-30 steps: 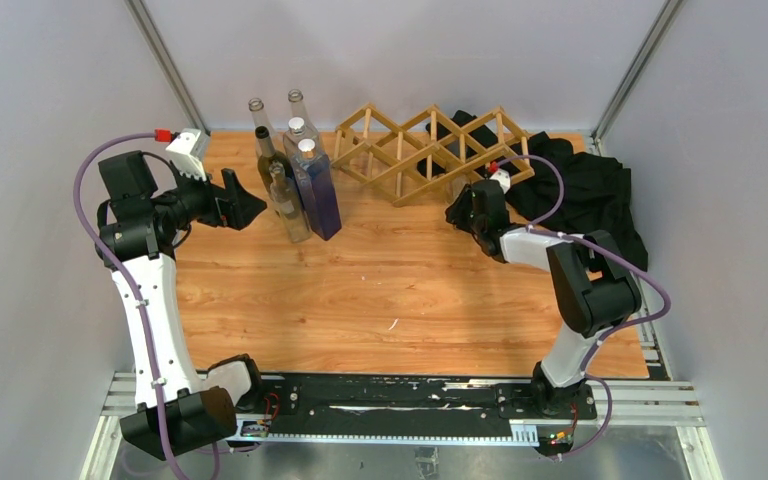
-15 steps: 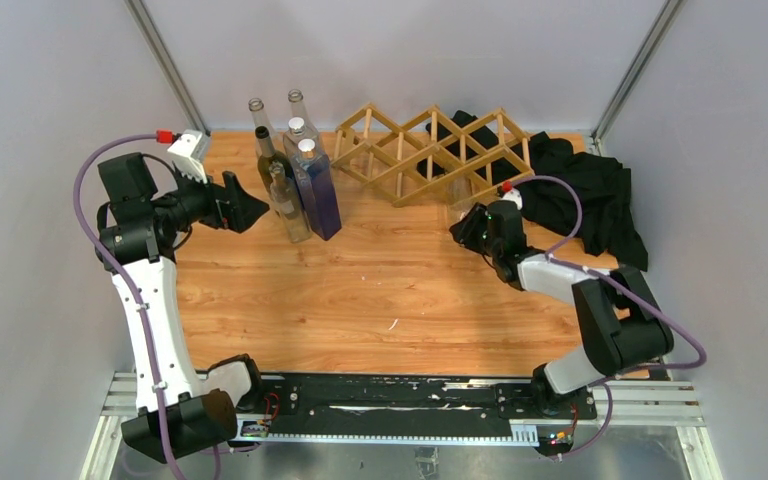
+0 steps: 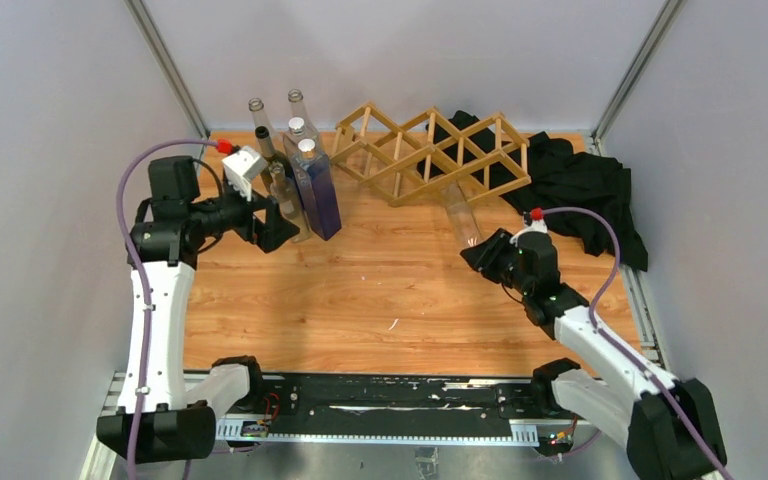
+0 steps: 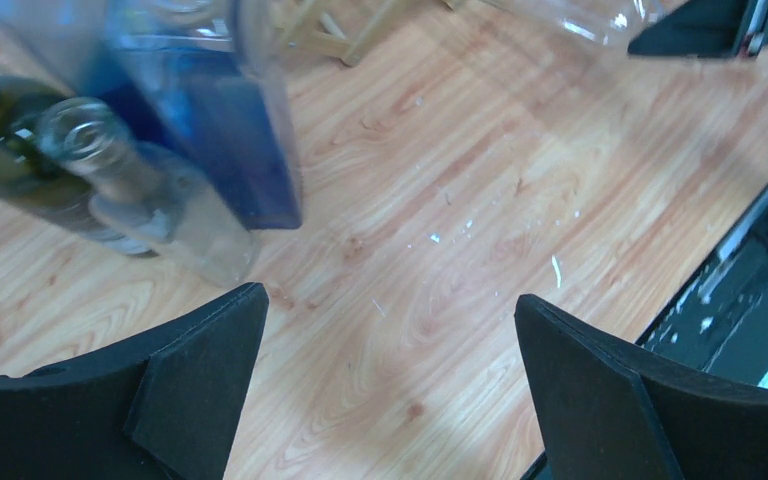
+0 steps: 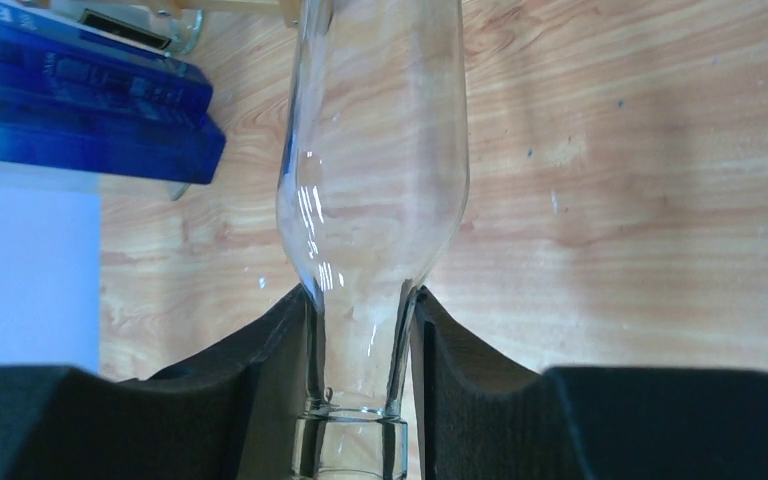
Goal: Take the wine bottle off the wine rack
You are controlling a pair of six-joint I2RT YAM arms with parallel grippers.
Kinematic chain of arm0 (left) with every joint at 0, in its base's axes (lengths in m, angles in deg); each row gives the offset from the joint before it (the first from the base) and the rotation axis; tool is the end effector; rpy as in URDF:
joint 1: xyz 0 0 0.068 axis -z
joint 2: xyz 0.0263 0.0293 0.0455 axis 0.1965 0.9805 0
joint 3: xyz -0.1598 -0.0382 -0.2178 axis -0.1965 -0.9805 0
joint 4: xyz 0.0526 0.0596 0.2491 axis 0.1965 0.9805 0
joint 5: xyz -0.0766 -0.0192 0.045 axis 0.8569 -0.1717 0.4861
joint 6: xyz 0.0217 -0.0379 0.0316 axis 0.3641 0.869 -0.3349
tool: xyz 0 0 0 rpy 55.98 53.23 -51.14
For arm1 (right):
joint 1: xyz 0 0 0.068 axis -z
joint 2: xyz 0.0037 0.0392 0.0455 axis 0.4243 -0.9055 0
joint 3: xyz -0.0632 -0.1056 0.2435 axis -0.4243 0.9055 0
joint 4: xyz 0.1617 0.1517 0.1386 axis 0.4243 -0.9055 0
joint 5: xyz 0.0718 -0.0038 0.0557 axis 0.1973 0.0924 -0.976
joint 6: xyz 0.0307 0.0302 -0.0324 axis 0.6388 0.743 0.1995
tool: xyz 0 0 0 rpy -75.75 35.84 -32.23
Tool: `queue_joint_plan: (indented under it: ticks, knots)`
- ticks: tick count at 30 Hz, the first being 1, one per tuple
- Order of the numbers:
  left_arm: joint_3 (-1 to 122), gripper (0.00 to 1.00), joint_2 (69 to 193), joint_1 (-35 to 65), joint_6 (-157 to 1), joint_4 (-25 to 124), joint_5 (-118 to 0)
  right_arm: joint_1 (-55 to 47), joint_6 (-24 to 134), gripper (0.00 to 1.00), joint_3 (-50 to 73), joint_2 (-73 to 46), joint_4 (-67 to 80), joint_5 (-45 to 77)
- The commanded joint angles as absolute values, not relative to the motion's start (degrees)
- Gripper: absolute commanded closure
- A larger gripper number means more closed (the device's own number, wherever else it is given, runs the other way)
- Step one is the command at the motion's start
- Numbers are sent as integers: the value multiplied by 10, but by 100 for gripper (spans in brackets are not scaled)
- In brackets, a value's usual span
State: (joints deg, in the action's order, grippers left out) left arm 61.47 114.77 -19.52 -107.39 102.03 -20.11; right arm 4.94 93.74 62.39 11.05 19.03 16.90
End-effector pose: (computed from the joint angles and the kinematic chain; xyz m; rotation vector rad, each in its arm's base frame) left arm 0.1893 0.0007 0.3991 0.6124 1.9432 -0.6201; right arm 0.2013 0.0784 0.2181 0.3604 1.9820 0.8689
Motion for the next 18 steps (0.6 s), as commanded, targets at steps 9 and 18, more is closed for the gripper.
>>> queue_joint_plan:
  ticks: [9,18]
  knots:
    - [590,0,1165,-15,-1251,1094,-329,55,968,100,603,336,-67,112]
    - [576,0,1217,148,-1307,1096,-403,42,942,100,499,280,-114,-50]
